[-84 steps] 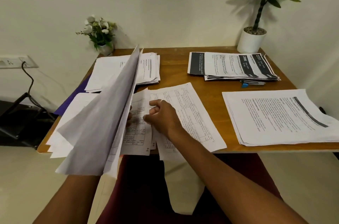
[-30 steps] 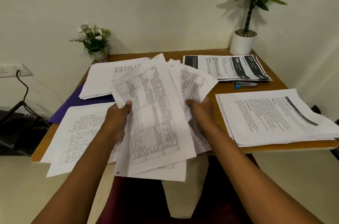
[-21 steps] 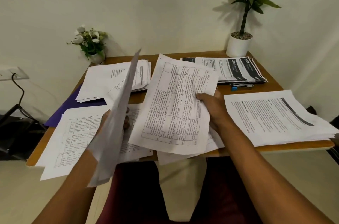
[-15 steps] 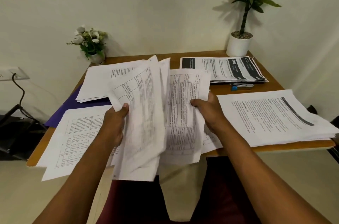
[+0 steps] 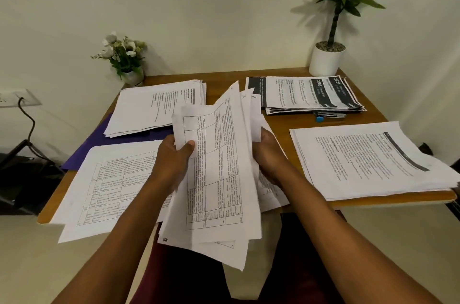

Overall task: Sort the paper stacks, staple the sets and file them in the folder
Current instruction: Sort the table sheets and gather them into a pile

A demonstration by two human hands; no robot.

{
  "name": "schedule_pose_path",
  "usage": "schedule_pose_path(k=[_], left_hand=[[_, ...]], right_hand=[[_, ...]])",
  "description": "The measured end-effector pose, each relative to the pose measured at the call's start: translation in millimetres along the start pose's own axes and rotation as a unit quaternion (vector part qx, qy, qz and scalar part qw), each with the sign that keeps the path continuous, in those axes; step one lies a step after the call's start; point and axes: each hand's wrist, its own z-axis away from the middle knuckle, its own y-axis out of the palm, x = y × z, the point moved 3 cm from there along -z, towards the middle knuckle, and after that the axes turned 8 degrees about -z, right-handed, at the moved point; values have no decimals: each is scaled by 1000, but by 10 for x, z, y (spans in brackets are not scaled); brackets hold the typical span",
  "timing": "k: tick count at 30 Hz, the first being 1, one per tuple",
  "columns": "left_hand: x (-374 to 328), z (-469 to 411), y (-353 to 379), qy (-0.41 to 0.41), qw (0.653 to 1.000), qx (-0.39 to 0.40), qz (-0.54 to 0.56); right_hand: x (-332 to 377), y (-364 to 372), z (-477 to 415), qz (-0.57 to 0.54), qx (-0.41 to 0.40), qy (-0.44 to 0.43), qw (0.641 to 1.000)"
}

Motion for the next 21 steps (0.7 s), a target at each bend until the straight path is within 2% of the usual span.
schedule_pose_path(k=[10,12,14,15,16,18,19,21], left_hand=[[-6,2,-196,-2,1000,-23,12],[-26,-10,-252,-14,999,-33,38],[-23,-34,-356,-39,994,-40,97],[-20,-53,-420,-57,988,-39,137],[3,-77,-480,-73,983,-34,162],[-5,-73,-571,-87,986,-25,138],[15,-55,-605,-90,990,-39,98],[82,-26,-641,-92,993,-53,48]], right_hand=[[4,73,21,-31,6,-16,999],[23,103,47,-157,41,0,987],[71,173,84,-320,94,34,942],[83,218,80,-340,102,43,934],[69,270,64,-304,93,49,947],[-3,407,37,-123,62,42,990],[-49,474,49,-18,53,31,998],[-212,613,73,155,65,10,986]])
